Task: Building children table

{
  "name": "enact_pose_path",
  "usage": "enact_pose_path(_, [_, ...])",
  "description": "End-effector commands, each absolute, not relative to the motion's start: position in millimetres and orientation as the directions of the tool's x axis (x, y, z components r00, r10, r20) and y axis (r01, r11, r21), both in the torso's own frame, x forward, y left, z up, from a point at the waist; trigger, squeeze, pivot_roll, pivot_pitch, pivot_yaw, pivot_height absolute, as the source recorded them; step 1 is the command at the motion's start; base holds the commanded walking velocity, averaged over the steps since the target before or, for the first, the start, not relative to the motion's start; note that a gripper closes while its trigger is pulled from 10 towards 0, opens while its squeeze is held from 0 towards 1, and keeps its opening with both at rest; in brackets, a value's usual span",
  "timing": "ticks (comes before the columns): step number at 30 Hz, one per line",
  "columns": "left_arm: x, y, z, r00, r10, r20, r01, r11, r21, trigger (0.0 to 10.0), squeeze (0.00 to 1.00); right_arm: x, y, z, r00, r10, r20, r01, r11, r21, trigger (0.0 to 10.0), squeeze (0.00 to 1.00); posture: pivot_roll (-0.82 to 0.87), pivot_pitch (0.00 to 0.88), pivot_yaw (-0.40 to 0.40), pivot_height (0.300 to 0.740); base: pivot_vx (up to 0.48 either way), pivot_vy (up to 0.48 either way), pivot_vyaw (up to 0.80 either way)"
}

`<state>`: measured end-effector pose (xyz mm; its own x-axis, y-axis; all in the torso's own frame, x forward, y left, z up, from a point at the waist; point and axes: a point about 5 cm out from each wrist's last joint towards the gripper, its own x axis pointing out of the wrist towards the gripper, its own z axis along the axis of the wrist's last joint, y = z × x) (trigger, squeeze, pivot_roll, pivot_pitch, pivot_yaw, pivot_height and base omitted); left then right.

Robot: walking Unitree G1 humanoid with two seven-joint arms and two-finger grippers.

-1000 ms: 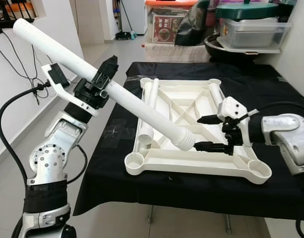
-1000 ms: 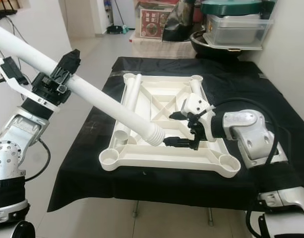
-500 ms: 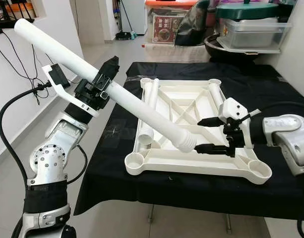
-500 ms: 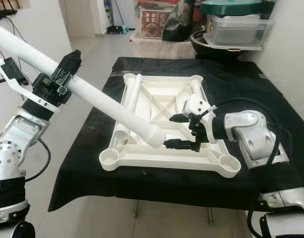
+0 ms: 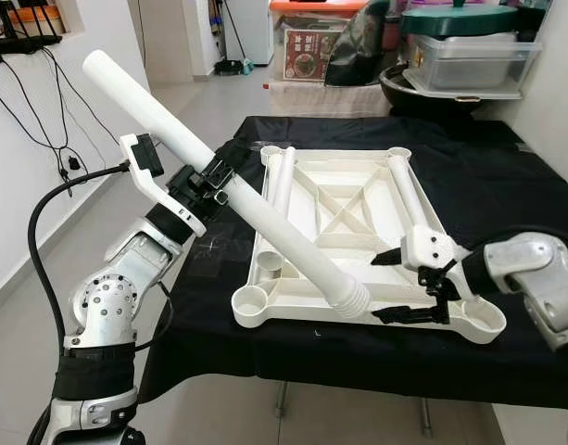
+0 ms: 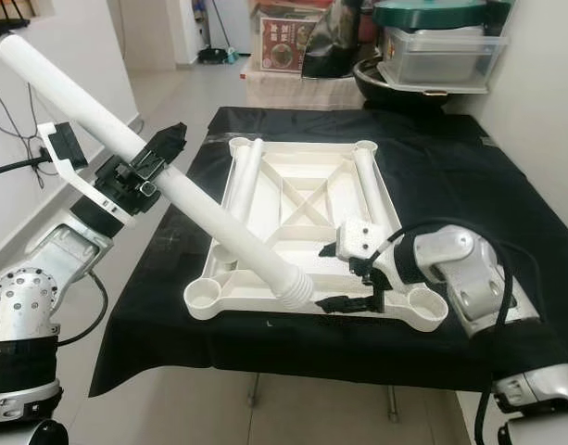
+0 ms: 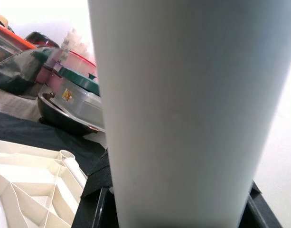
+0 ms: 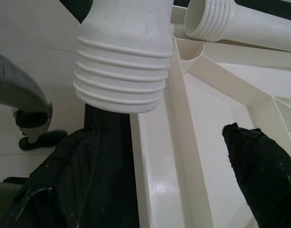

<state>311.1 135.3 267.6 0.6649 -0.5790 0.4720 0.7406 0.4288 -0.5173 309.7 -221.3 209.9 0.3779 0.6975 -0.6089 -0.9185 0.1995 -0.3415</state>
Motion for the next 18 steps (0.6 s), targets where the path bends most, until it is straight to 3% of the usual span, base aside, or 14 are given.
enact_pose_path(1, [312.2,136.6,263.1,0.675,-0.579,0.457,0.730,0.433,-0.529,10.0,0.00,307.9,-220.7,209.6,0.371,0.704,-0.605,-0.923,0.206,-0.326,10.0,1.00,-0.06,0.000,0.012,0.740,0.000,0.000,0.00])
enact_pose_path(18, [311.8,133.3,261.1,0.678,-0.578,0.453,0.727,0.438,-0.530,10.0,0.00,299.3,-229.7,160.9,0.397,0.610,-0.686,-0.916,0.313,-0.251,10.0,1.00,-0.06,0.000,0.020,0.740,0.000,0.000,0.00])
